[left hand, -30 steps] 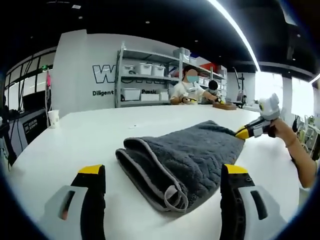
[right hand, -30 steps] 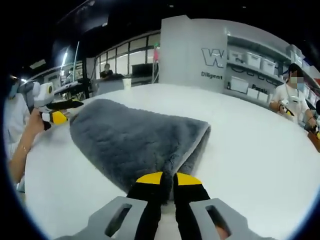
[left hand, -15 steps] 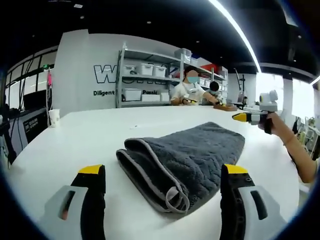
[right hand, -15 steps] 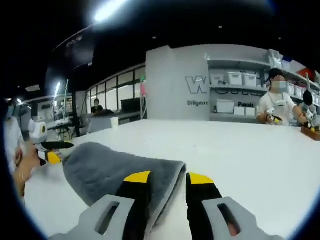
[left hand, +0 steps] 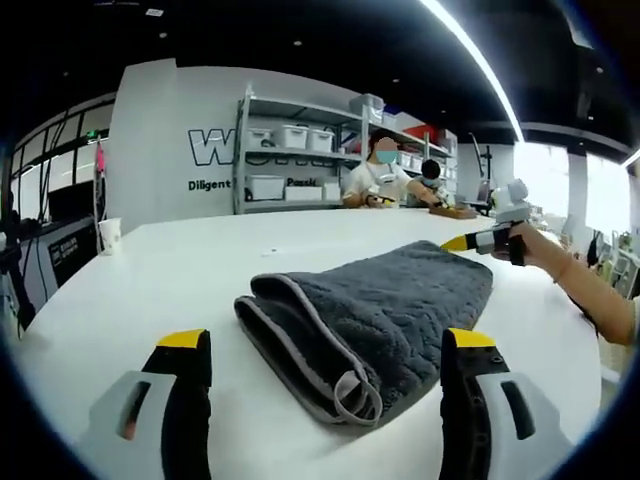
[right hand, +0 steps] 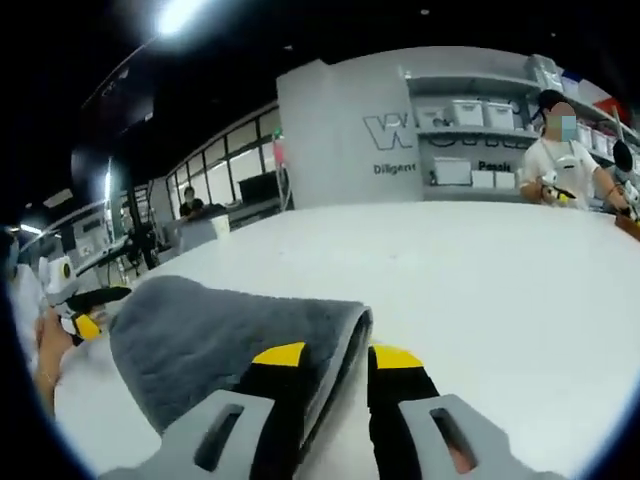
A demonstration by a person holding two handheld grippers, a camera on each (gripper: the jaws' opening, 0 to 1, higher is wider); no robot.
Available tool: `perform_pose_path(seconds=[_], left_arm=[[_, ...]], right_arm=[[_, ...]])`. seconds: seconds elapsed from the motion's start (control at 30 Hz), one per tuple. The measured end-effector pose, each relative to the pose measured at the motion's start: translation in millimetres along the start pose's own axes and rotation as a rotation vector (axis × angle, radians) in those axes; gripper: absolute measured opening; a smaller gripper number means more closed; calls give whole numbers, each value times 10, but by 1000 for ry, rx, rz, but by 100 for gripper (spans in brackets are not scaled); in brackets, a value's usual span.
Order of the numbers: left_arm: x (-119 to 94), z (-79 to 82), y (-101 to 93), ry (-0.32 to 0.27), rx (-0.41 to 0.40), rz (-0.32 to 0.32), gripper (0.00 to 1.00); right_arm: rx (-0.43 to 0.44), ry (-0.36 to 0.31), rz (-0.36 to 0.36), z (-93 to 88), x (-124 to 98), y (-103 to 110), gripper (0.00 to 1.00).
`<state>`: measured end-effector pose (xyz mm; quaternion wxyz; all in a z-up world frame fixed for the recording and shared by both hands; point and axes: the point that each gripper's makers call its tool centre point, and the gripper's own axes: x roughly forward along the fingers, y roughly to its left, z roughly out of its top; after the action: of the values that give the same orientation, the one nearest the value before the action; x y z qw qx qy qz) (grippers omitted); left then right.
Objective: Open the folded towel by lifting each exposed corner and separating the folded layers until the towel lies flat within the target outline without major curled edges
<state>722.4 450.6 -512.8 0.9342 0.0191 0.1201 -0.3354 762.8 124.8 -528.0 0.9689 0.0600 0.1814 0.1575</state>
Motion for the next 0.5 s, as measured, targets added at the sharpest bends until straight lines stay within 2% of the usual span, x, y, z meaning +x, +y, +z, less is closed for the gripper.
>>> perform_pose_path(seconds=[0.13, 0.27, 0.33, 0.5], left_arm=[[7, 8, 16, -1, -1, 1, 94], [-1, -2, 7, 1, -2, 2, 93], [0, 6, 2, -1, -1, 1, 93], [-24, 14, 19, -5, -12, -1, 93]], right_arm=[[-16, 37, 19, -93, 20, 75, 0], [-102, 105, -12, -216, 53, 82, 0], [-139, 80, -28, -164, 77, 84, 0], [-169, 78, -38, -129, 76, 138, 0]])
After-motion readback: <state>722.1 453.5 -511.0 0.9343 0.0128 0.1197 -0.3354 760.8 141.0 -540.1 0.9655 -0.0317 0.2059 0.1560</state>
